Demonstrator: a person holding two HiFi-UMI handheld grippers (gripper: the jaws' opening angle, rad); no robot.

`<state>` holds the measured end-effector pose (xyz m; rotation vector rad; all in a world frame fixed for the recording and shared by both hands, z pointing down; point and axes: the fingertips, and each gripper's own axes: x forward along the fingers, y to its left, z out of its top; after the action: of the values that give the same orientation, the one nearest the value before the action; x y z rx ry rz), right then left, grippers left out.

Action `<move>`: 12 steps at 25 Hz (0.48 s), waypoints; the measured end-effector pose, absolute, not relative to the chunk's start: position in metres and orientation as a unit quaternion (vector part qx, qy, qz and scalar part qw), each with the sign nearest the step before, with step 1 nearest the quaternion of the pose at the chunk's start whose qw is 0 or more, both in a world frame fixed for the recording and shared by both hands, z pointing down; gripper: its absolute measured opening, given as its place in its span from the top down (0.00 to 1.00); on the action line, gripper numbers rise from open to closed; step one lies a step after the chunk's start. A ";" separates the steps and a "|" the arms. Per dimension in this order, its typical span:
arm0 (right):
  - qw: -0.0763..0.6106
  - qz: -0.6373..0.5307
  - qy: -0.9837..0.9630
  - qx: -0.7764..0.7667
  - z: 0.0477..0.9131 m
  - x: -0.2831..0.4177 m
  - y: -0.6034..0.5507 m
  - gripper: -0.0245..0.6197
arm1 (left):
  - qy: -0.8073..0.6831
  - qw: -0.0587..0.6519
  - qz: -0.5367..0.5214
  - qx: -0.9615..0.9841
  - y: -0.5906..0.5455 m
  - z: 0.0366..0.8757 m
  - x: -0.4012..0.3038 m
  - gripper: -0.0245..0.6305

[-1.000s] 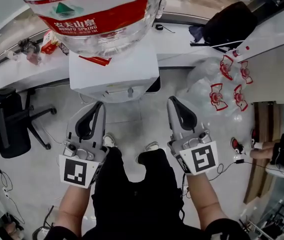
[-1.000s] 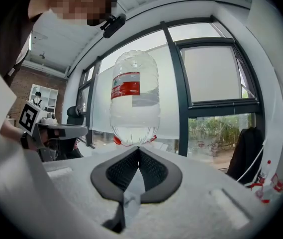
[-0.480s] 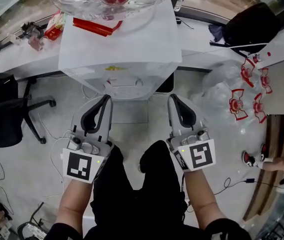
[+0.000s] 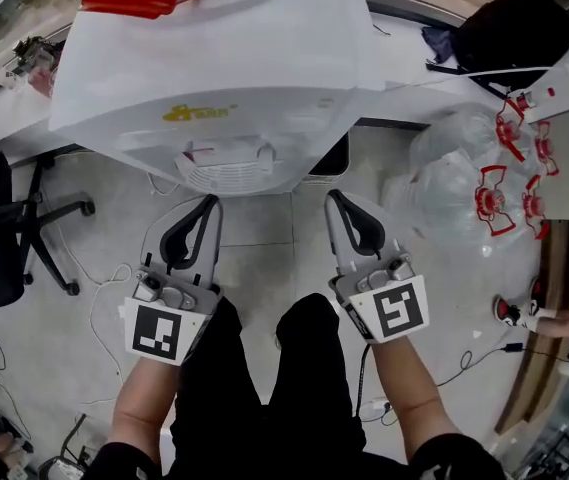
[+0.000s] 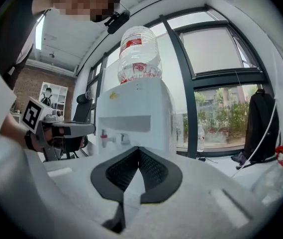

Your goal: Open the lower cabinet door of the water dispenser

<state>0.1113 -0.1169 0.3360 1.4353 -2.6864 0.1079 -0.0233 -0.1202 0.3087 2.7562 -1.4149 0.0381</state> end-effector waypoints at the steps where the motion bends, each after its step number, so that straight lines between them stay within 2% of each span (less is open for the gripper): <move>1: 0.039 0.033 -0.881 0.470 0.337 0.109 -0.120 0.95 | -0.454 0.022 0.010 0.891 -0.124 0.313 -0.022 0.95; 4: 0.014 0.030 -0.880 0.474 0.344 0.102 -0.128 0.95 | -0.441 0.022 0.001 0.897 -0.129 0.328 -0.018 0.95; 12: 0.009 0.000 -0.890 0.455 0.423 0.103 -0.138 0.95 | -0.423 0.009 -0.007 0.906 -0.143 0.395 -0.018 0.95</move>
<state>0.1034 -0.1375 0.4227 1.4228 -2.7810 -0.0014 -0.0180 -0.1427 0.3947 2.8311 -1.3207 -0.0210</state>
